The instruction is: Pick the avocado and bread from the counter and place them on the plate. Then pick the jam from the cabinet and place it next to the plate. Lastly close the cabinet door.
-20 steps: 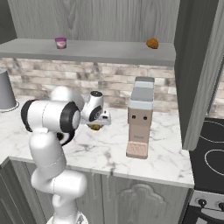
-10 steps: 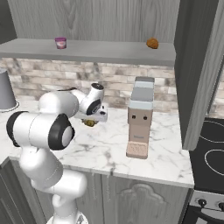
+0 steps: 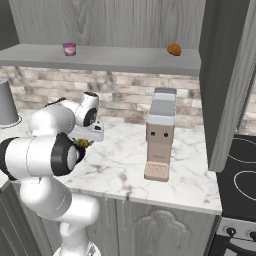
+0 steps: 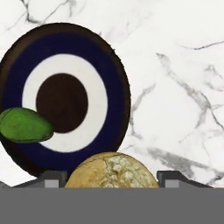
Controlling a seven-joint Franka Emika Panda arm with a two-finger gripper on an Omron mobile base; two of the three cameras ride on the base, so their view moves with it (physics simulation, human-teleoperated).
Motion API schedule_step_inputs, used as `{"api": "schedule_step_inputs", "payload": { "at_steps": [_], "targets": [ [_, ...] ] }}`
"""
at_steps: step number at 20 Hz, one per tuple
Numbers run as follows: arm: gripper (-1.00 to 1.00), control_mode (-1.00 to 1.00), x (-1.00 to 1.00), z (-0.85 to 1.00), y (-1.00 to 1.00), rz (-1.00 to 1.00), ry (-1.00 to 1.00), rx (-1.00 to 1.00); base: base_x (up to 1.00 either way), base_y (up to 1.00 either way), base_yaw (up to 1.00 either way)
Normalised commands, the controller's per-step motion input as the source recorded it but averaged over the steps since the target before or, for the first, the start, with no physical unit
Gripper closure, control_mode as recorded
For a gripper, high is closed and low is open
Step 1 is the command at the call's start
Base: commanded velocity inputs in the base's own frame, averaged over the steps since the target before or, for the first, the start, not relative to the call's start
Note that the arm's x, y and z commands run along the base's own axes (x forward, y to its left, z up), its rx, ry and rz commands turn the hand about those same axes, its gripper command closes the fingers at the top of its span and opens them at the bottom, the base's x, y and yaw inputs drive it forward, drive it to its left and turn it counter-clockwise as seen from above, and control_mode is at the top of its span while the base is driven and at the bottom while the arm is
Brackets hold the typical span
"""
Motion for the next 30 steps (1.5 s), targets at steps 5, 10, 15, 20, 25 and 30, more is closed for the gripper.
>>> {"api": "schedule_step_inputs", "payload": {
  "at_steps": [5,10,15,20,25,30],
  "targets": [
    [1.00,-1.00,-0.20,0.00,0.66,0.01,0.06,-0.11,0.00,0.00,0.00],
    [1.00,-1.00,0.08,-0.25,0.50,0.00,0.00,-0.18,0.00,0.00,0.00],
    [1.00,-1.00,0.13,-0.55,0.41,0.00,0.01,-0.22,0.00,0.00,0.00],
    [1.00,-1.00,0.29,-0.45,0.13,0.00,0.02,-0.12,0.00,0.00,0.00],
    [-1.00,-1.00,0.28,-0.21,0.01,0.00,0.00,-0.03,0.00,0.00,0.00],
    [-1.00,-1.00,-0.01,-0.04,0.00,0.00,0.00,0.00,0.00,0.00,0.00]
  ]
}}
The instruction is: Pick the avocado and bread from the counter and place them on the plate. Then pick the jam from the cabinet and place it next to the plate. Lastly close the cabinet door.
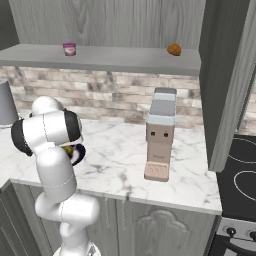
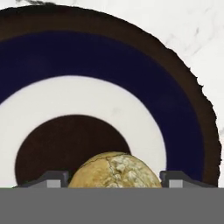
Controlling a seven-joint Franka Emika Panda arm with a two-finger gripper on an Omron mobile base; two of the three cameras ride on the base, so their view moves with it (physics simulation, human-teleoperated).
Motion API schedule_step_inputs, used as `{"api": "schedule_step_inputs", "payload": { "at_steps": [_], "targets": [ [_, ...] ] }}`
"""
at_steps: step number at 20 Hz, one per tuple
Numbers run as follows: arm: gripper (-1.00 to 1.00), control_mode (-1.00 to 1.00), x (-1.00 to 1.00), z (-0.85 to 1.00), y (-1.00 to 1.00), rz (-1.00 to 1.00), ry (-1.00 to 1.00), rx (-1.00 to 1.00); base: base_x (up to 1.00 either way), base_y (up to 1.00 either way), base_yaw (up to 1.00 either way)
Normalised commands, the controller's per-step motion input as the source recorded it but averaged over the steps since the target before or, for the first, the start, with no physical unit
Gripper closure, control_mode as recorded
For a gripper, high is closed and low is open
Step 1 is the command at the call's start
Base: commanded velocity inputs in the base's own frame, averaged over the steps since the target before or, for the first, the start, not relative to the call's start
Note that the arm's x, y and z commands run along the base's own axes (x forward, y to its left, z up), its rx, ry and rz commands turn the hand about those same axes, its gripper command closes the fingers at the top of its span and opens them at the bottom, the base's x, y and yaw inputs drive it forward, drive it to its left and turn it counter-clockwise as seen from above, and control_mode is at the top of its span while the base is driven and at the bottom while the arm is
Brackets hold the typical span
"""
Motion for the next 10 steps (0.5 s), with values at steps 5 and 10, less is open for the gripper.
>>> {"api": "schedule_step_inputs", "payload": {
  "at_steps": [5,10],
  "targets": [
    [-1.00,-1.00,-0.31,0.00,0.00,0.01,0.00,0.00,0.00,0.00,0.00],
    [-1.00,-1.00,-0.39,0.00,0.00,0.01,-0.01,0.00,0.00,0.00,0.00]
  ]
}}
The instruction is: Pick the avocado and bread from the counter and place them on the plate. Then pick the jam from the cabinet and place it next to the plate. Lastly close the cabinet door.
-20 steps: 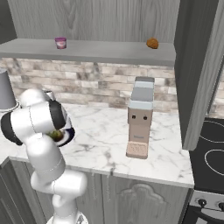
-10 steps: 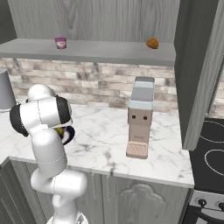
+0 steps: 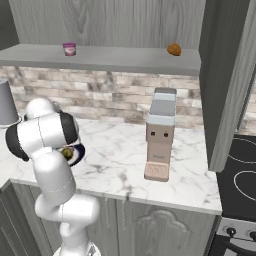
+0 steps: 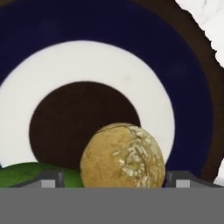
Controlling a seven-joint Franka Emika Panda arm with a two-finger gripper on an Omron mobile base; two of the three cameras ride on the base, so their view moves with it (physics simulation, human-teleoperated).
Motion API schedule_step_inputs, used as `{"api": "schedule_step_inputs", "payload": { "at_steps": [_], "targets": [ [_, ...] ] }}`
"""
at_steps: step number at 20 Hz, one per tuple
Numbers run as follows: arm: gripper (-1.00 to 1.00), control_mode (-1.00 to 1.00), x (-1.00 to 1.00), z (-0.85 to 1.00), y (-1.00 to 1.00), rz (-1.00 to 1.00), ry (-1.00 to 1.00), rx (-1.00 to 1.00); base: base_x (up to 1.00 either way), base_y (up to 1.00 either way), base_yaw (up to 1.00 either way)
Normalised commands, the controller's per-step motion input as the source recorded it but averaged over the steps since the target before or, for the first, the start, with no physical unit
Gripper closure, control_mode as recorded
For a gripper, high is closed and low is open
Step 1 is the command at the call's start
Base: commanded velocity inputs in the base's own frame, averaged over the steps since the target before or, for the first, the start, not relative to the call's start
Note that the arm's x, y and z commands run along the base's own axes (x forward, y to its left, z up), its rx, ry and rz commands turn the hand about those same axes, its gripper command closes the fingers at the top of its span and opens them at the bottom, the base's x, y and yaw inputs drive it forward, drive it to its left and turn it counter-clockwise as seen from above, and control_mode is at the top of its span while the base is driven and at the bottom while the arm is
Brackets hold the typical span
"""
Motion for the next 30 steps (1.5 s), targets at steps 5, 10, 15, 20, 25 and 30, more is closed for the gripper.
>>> {"api": "schedule_step_inputs", "payload": {
  "at_steps": [5,10,15,20,25,30],
  "targets": [
    [-1.00,-1.00,-0.52,0.42,-0.02,0.00,-0.20,0.03,0.00,0.00,0.00],
    [-1.00,-1.00,-0.42,0.75,-0.07,0.00,-0.40,0.03,0.00,0.00,0.00],
    [-1.00,-1.00,-0.39,0.75,-0.14,0.00,-0.37,0.08,0.00,0.00,0.00],
    [-1.00,-1.00,-0.32,0.75,-0.21,0.00,-0.23,0.13,0.00,0.00,0.00],
    [-1.00,-1.00,-0.23,0.78,-0.22,0.00,-0.13,0.14,0.00,0.00,0.00],
    [-1.00,-1.00,-0.13,0.91,-0.02,0.00,-0.16,0.09,0.00,0.00,0.00]
  ]
}}
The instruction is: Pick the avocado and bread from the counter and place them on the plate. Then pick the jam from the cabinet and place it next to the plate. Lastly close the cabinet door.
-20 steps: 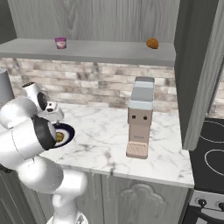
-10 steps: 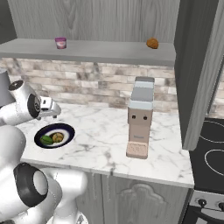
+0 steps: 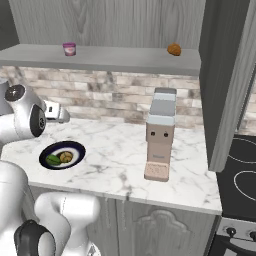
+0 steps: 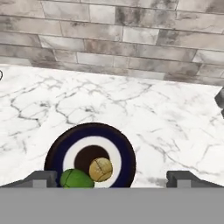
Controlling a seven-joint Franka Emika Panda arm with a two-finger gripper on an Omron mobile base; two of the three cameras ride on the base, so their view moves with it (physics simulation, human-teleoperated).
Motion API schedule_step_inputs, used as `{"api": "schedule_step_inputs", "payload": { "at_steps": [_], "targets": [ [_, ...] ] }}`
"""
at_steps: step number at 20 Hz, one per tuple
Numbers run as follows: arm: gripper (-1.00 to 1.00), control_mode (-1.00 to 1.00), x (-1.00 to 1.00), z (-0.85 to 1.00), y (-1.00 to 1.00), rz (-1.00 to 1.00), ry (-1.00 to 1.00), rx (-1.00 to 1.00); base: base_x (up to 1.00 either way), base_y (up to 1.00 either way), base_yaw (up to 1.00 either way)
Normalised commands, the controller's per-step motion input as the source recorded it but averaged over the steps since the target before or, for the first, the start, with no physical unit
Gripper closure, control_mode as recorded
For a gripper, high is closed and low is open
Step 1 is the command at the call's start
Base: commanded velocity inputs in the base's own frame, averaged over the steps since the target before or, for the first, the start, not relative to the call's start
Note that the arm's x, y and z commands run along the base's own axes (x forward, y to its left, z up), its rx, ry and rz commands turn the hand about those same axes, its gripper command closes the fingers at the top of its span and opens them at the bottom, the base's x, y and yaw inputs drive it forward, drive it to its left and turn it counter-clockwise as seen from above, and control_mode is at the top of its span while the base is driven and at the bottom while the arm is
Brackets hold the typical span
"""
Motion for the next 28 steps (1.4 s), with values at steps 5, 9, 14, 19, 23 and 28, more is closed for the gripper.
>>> {"api": "schedule_step_inputs", "payload": {
  "at_steps": [5,9,14,19,23,28],
  "targets": [
    [-1.00,-1.00,-0.01,0.98,-0.07,0.00,-0.10,0.16,0.00,0.00,0.00],
    [-1.00,-1.00,0.00,0.92,-0.12,0.00,-0.05,0.14,0.00,0.00,0.00],
    [-1.00,-1.00,0.00,0.78,-0.04,0.00,-0.04,0.07,0.00,0.00,0.00],
    [-1.00,-1.00,0.00,0.70,0.00,0.00,-0.12,0.00,0.00,0.00,0.00],
    [-1.00,-1.00,0.00,0.52,0.00,0.00,-0.14,0.00,0.00,0.00,0.00],
    [-1.00,-1.00,0.02,0.39,0.00,0.01,-0.11,0.00,0.00,0.00,0.00]
  ]
}}
